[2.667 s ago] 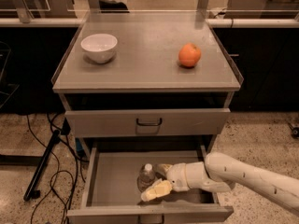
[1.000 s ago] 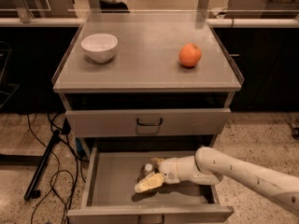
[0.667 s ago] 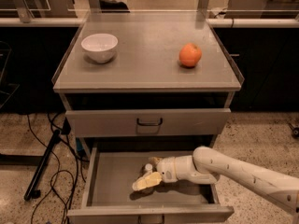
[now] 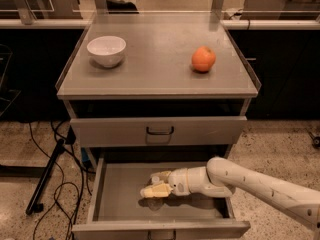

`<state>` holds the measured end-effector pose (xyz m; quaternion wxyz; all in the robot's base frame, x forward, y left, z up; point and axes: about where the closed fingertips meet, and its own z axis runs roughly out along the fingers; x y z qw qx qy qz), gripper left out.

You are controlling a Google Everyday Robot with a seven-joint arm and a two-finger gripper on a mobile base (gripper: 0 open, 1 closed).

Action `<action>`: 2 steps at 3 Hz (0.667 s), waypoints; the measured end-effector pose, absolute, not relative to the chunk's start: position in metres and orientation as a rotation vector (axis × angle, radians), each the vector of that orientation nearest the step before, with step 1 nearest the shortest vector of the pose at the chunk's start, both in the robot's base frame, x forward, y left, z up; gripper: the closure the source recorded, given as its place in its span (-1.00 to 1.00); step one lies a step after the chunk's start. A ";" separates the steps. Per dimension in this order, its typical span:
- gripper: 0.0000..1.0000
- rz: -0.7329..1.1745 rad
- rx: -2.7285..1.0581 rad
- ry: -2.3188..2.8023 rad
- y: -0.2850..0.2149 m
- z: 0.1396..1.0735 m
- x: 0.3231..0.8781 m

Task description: Pick water bottle from middle drawer and place on counter

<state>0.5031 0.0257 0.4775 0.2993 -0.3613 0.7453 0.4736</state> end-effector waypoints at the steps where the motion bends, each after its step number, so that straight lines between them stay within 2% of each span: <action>1: 0.23 1.258 -0.959 1.979 0.026 0.478 0.503; 2: 0.70 1.258 -0.959 1.979 0.026 0.478 0.503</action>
Offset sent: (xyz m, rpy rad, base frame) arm 0.0000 0.0000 0.0000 0.0000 0.0000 0.0001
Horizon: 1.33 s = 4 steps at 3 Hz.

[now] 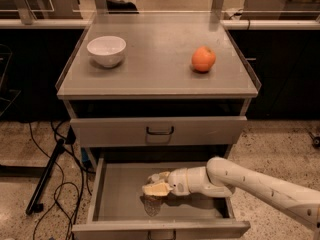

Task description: Pick water bottle from middle drawer and place on counter

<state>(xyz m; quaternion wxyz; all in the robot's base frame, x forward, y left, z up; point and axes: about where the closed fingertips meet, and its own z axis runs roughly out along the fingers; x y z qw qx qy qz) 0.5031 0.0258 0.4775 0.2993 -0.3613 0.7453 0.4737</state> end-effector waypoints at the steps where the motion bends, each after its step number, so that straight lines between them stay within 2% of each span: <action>1: 1.00 1.258 -0.959 1.979 0.026 0.478 0.503; 4: 1.00 1.242 -0.949 1.898 0.023 0.535 0.483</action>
Offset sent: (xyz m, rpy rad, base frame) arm -0.0047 -0.0017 0.0286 0.0143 -0.0343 -0.0204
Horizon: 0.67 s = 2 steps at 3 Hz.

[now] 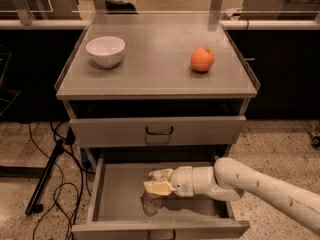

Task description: Pick water bottle from middle drawer and place on counter

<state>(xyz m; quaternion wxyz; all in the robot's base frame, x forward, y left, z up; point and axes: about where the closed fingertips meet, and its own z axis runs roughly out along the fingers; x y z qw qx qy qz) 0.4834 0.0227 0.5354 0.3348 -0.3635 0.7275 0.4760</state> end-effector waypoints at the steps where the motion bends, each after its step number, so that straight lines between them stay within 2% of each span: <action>1: 1.00 1.218 -0.970 1.827 0.017 0.580 0.467; 2: 1.00 1.214 -0.991 1.824 0.023 0.590 0.481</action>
Offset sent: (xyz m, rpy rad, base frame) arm -0.0155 -0.0046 0.0392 0.0220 -0.0576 0.0071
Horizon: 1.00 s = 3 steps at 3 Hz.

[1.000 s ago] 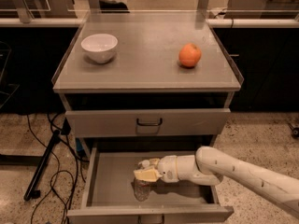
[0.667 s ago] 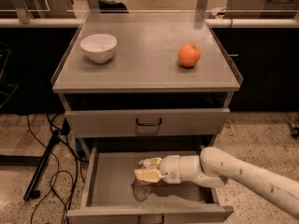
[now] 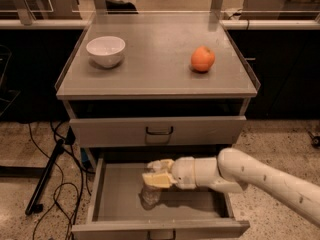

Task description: Pick water bottle from middle drawer and place on counter

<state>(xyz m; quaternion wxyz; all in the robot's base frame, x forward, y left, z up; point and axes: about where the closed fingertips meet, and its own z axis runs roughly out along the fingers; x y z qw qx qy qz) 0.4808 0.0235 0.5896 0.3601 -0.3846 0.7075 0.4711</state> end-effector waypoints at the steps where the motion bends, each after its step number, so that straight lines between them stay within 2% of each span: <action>1: 1.00 1.221 -1.056 1.831 0.033 0.643 0.514; 3: 1.00 1.207 -1.040 1.846 0.026 0.651 0.504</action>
Offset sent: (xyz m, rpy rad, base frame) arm 0.0532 0.0094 0.0911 -0.0569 -0.0049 0.0725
